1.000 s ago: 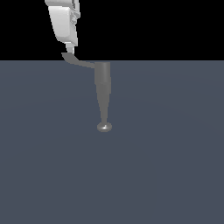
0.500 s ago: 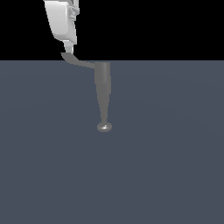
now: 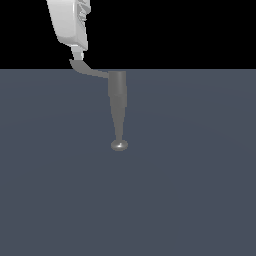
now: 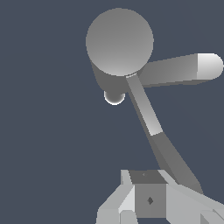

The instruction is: Turn on the faucet by rotating a designated handle.

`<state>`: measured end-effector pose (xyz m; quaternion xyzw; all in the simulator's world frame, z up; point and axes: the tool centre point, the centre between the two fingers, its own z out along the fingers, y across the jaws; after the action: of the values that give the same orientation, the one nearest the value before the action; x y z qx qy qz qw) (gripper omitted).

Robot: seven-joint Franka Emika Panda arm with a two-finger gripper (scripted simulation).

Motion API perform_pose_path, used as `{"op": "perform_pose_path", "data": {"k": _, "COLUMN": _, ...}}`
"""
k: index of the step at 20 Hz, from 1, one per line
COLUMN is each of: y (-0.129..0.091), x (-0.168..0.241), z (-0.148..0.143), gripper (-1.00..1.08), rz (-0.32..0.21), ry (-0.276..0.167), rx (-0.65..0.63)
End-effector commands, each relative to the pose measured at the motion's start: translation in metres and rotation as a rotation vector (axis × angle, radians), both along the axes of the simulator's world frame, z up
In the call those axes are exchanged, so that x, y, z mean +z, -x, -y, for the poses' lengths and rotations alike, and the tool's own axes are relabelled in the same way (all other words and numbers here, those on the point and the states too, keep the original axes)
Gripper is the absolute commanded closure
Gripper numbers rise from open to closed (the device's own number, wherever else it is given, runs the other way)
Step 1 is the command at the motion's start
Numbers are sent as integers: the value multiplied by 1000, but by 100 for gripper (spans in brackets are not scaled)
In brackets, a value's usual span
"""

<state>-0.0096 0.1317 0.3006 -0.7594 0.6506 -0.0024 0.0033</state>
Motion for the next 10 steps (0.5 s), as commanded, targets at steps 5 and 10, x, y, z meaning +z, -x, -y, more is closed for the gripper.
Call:
{"op": "perform_pose_path", "data": {"k": 5, "y": 22, "x": -2, "z": 3, "gripper": 108, "rz": -8, "ry": 2, "rx": 2}}
{"op": "perform_pose_path", "data": {"k": 10, "y": 25, "x": 1, "z": 7, "gripper": 108, "rz": 1, "ry": 0, "rx": 1}}
